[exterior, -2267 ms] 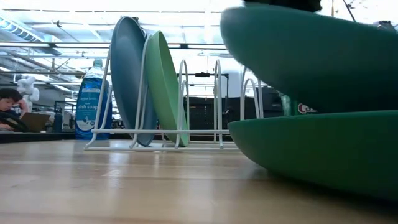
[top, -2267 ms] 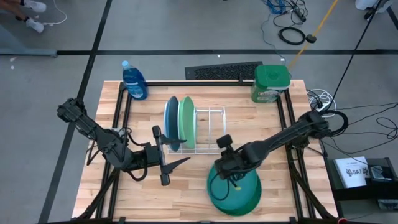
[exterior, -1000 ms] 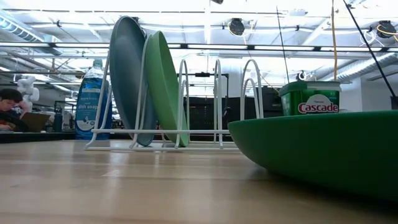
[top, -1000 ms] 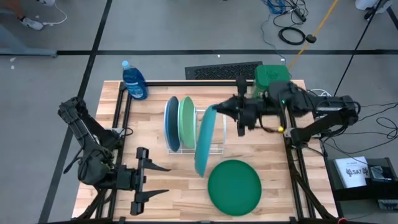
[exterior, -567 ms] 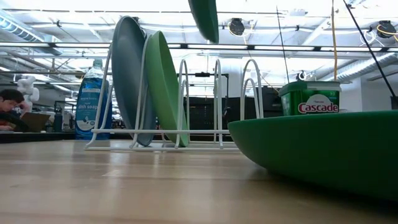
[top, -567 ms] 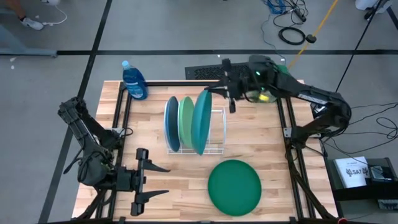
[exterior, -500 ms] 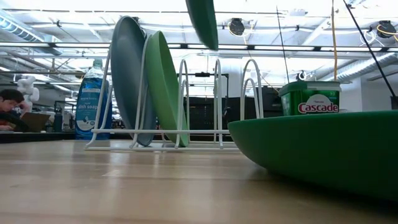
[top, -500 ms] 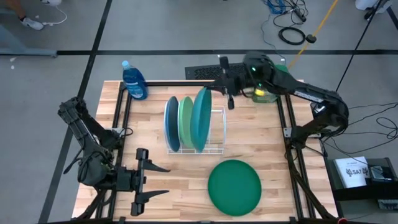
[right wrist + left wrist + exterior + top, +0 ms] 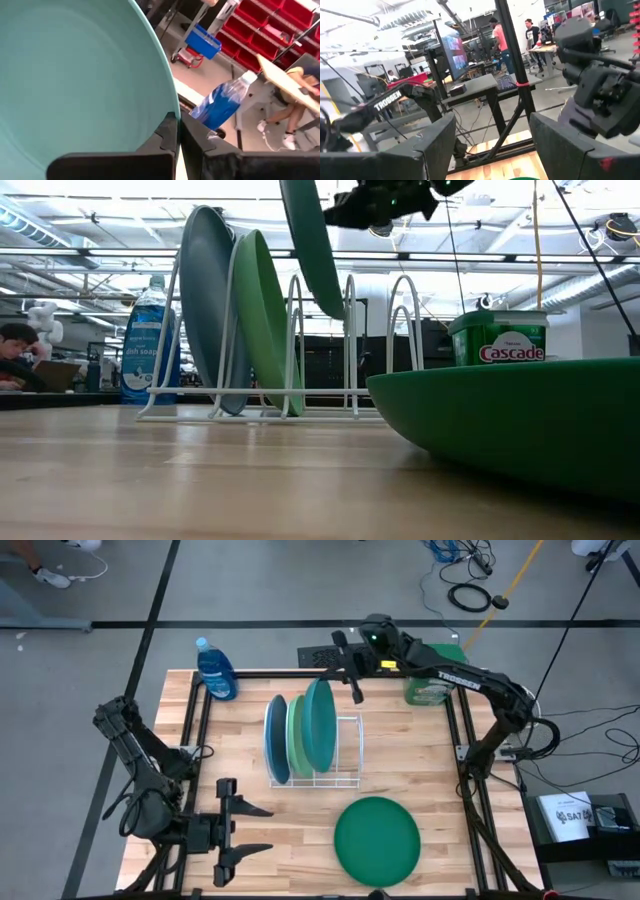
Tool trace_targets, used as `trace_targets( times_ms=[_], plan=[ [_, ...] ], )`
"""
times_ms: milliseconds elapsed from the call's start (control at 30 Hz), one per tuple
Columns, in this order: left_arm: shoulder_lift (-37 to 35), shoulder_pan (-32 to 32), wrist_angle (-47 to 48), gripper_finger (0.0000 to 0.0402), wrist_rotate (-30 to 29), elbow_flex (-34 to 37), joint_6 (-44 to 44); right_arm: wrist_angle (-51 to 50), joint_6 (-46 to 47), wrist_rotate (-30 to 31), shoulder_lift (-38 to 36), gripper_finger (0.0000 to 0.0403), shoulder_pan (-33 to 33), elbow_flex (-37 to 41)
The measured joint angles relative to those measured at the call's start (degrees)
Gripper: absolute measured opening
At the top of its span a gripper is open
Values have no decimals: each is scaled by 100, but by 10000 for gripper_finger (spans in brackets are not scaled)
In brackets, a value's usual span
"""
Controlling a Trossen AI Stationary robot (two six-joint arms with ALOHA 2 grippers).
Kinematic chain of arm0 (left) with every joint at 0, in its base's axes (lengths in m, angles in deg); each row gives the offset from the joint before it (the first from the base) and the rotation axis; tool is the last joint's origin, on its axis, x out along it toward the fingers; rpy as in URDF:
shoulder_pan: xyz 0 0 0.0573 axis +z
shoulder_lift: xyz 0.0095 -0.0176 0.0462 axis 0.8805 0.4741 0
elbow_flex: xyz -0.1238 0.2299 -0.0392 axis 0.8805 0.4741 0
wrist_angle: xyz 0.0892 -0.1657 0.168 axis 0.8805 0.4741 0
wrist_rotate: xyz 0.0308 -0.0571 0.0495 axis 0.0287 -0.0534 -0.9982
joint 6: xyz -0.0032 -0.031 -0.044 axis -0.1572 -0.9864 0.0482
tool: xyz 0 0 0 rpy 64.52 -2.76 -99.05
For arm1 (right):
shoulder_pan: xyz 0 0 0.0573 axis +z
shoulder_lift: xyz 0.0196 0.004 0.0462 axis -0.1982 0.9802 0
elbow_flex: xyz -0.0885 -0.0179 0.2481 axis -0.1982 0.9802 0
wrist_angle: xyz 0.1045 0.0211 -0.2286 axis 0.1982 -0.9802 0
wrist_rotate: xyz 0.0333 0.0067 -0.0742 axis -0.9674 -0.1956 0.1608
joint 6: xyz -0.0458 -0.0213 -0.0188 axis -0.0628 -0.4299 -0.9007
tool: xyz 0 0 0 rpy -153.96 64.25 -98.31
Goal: Sort dishes
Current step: Put the light blue plate in the dish rack
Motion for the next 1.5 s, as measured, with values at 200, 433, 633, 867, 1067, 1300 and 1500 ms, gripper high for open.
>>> trace_targets(
  times_ms=[200,433,633,867,1067,1300,1500],
  plan=[
    [0,0,0,253,-24,-2,441,7,-91,-138,324,1,-116,0],
    [2,0,1,253,-471,-1,477,-196,-283,-134,651,3,-146,0],
    [2,22,20,253,-605,-2,475,-437,-305,-109,793,5,-157,0],
    [2,130,22,253,-614,-1,448,-560,-182,120,807,20,-154,0],
    [2,157,46,253,-629,-2,444,-681,-19,558,807,65,-56,-2],
    [2,157,46,253,-629,-2,446,-702,3,834,807,127,101,-2],
    [2,157,46,253,-627,-2,446,-778,3,1251,692,151,372,-2]
  ],
)
